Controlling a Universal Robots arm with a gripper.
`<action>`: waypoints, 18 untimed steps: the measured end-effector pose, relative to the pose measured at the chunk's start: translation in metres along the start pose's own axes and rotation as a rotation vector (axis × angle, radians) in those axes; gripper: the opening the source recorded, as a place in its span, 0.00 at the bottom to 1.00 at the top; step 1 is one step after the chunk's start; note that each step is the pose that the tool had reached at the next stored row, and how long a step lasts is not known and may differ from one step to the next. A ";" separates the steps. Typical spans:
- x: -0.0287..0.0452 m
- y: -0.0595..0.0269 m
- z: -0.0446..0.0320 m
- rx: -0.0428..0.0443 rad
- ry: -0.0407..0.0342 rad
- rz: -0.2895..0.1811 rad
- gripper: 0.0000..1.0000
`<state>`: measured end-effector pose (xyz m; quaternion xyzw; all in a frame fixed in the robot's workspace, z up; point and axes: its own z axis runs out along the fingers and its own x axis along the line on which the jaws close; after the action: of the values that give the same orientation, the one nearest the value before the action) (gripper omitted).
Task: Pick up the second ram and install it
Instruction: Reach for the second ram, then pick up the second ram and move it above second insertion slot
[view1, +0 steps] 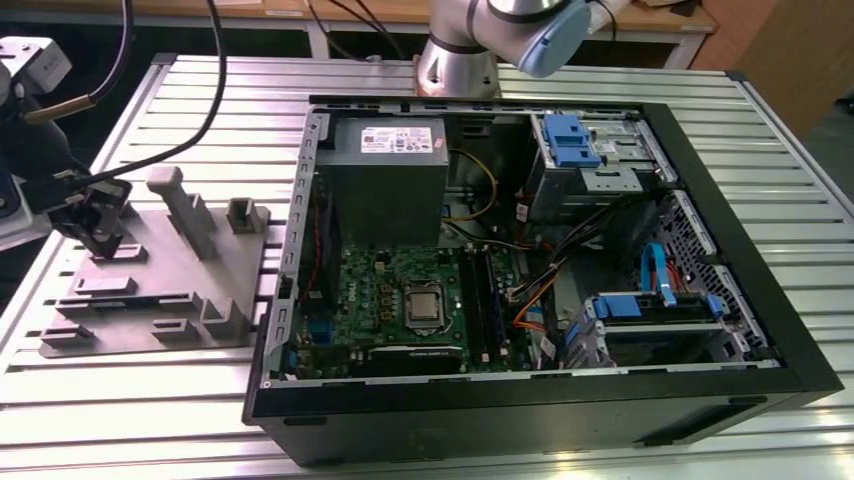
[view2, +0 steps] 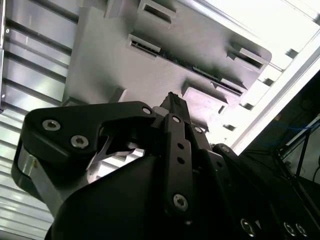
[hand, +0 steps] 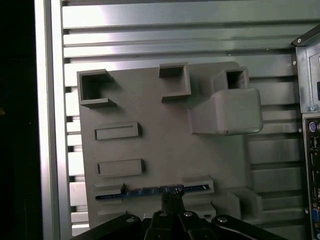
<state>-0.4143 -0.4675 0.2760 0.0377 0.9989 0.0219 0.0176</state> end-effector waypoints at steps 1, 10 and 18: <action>0.0005 -0.0003 0.0010 0.0000 0.0001 0.000 0.10; 0.0008 -0.0005 0.0022 0.0001 0.0001 0.000 0.10; 0.0008 -0.0005 0.0028 -0.0001 -0.0001 0.000 0.10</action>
<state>-0.4150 -0.4679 0.2732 0.0376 0.9989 0.0220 0.0177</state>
